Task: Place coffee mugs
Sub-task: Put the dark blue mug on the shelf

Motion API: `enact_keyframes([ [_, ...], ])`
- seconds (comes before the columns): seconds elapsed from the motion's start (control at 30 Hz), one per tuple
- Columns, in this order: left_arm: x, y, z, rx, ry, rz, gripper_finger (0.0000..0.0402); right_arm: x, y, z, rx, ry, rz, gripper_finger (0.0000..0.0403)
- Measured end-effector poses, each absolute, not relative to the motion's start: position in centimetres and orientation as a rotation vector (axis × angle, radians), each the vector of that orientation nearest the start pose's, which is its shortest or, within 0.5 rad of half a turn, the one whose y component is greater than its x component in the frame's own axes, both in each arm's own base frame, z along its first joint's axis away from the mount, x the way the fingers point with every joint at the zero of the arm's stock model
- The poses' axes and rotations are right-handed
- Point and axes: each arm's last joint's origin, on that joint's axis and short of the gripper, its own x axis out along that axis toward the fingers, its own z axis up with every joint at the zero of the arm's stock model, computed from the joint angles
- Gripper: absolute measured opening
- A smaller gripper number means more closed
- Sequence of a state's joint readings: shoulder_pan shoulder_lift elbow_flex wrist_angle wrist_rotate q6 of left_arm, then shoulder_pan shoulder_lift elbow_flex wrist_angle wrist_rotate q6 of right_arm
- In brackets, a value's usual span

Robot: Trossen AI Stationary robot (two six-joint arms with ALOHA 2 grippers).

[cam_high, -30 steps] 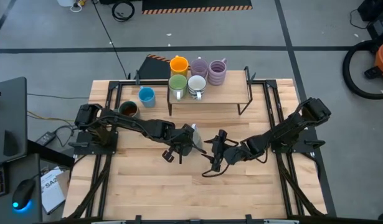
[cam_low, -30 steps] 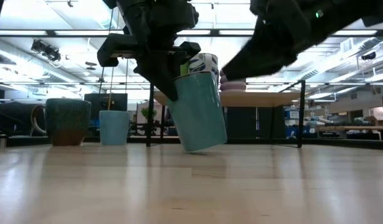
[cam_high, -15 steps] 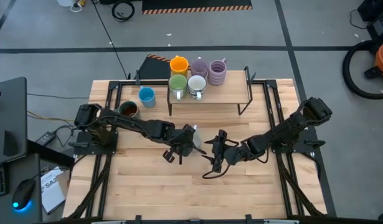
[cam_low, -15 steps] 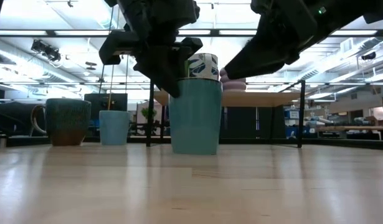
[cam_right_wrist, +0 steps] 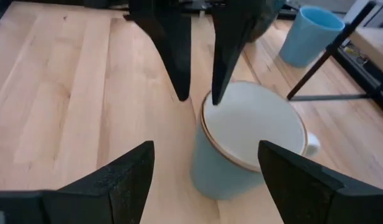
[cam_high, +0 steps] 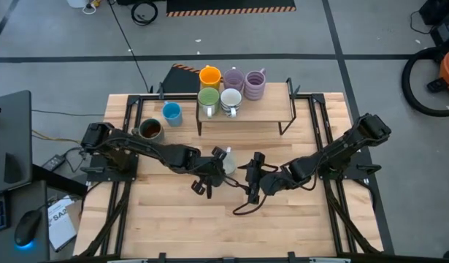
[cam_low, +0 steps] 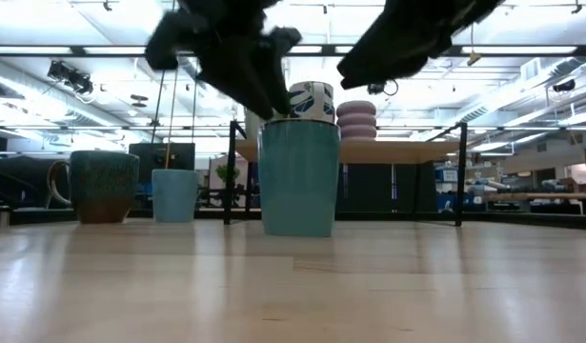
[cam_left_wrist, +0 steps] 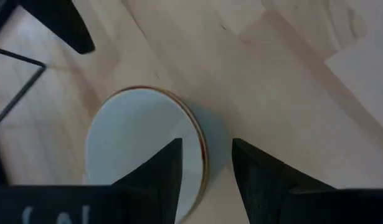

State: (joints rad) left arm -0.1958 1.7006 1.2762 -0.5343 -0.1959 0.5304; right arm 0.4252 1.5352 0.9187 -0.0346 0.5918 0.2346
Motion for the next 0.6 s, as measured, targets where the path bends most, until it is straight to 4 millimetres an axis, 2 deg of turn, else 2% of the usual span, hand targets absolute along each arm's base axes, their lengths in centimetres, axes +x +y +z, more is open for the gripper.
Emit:
enact_keyframes([
  [0.2, 34.0, -6.6, 25.8, 0.568, 0.901, -0.207, 0.0146, 30.1, 11.8, 23.0, -0.108, 0.545, -0.207, 0.0293],
  [0.47, 30.9, -7.3, 23.9, 0.499, 0.909, -0.14, 0.0146, 30.6, 11.9, 23.2, -0.129, 0.562, -0.186, 0.0293],
  [0.6, 28.8, -7.7, 24.9, 0.468, 0.804, -0.082, 0.0146, 31.3, 11.8, 23.6, -0.141, 0.582, -0.188, 0.0293],
])
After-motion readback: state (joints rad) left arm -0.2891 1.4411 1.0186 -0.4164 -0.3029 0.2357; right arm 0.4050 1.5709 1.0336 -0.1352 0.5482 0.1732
